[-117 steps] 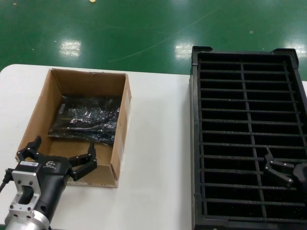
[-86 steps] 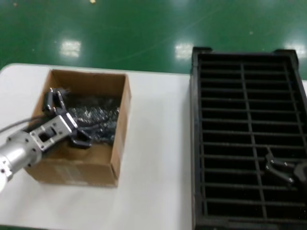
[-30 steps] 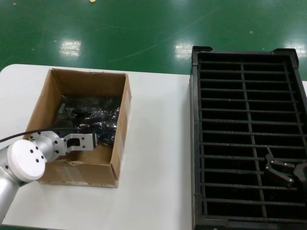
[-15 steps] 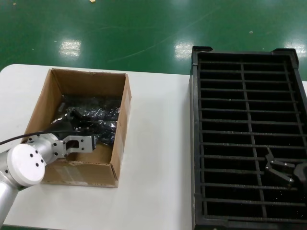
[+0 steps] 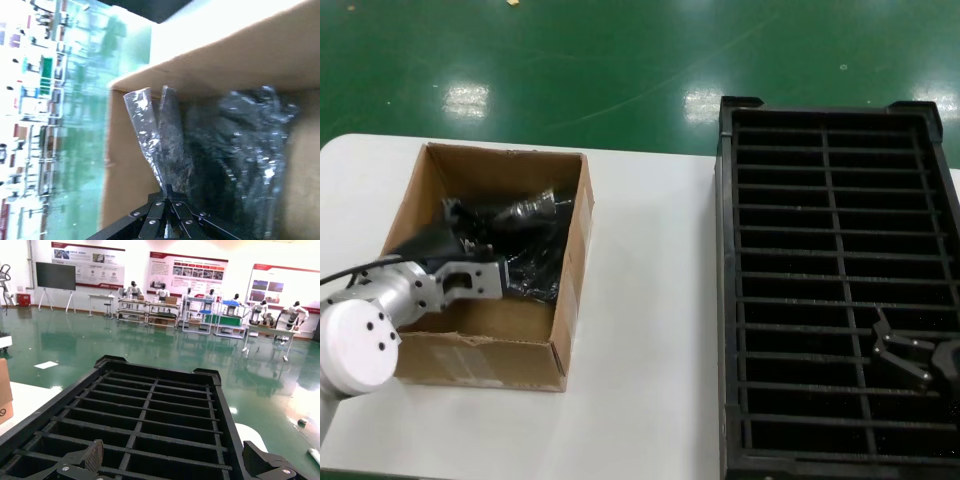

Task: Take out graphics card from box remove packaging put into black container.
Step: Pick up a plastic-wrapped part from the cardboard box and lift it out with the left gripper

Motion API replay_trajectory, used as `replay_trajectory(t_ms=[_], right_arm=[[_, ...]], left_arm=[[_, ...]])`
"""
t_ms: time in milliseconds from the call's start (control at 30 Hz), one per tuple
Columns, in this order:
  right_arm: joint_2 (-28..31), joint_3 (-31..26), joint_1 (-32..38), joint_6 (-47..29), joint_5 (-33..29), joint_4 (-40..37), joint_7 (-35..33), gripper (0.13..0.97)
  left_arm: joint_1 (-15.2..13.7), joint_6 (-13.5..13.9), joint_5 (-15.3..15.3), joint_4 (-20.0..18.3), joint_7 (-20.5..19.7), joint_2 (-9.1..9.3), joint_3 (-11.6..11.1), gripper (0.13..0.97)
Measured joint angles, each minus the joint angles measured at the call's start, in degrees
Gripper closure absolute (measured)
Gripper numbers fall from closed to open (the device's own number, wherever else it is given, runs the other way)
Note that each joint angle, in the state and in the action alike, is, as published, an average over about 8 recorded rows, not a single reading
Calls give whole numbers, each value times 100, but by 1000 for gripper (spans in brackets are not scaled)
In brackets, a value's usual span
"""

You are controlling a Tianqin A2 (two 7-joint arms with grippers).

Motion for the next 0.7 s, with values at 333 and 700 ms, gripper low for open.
replay_trajectory(t_ms=[333, 700], right_arm=[[0, 0, 0, 0, 0, 0, 0, 129], [0, 0, 0, 0, 0, 0, 0, 129]], left_arm=[[506, 332, 1040, -1384, -503, 94, -1060, 957], [1451, 863, 1323, -3454, -787, -16, -1815, 957]])
